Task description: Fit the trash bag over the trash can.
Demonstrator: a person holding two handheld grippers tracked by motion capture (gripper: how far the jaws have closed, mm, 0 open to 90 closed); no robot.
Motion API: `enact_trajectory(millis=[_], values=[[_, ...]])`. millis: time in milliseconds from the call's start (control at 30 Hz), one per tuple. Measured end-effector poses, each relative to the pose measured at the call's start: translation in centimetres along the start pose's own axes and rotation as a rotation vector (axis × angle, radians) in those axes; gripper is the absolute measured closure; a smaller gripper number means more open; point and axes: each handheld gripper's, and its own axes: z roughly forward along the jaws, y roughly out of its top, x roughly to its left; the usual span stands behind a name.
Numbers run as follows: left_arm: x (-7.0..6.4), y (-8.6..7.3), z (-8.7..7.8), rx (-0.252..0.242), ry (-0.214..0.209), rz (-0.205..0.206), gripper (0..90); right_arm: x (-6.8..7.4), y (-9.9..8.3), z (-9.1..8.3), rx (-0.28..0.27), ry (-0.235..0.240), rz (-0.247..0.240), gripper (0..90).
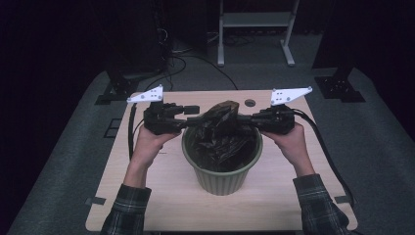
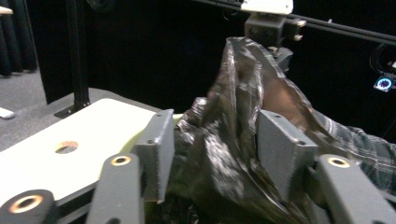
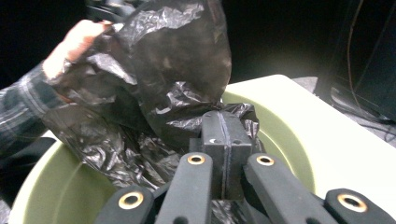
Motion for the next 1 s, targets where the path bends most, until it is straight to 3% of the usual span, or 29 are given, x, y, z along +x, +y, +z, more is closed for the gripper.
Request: enact_trajectory(millis=[167, 400, 567, 600, 700, 800, 833, 1000], values=[[-0.7, -0.3, -0.7, 0.000, -0.002, 0.008, 37.9, -0.7, -0.4, 0.2, 0.020, -0.045, 0.021, 90.0], [-0.2, -0.7, 0.3, 0.031, 0.002, -0.008, 35.5, -1.1, -0.8, -0.2, 0.013, -0.049, 0.036, 90.0], [-0.2, -0.7, 0.7, 0.021, -0.004, -0.017, 36.0, -1.1, -1.0, -0.9, 0.014, -0.073, 0.034, 90.0], [-0.1, -0.7, 0.8, 0.035, -0.011, -0.014, 39.6, -1.2, -1.0, -1.0, 0.012, -0.071, 0.035, 90.0], [-0.1, -0.7, 1.0, 0.070, -0.002, -0.004, 67.3, -1.2, -1.2, -1.6, 0.007, -0.077, 0.041, 90.0], [0.0, -0.7, 0.8, 0.073, 0.002, -0.003, 85.8, -1.3, -1.5, -1.9, 0.002, -0.085, 0.045, 90.0], [0.0, -0.6, 0.7, 0.067, 0.012, 0.002, 89.2, -1.3, -1.6, -2.1, 0.002, -0.090, 0.049, 90.0], [0.4, -0.2, -1.0, 0.026, 0.068, -0.007, 89.6, -1.8, -2.3, -2.9, 0.001, -0.110, 0.072, 90.0]])
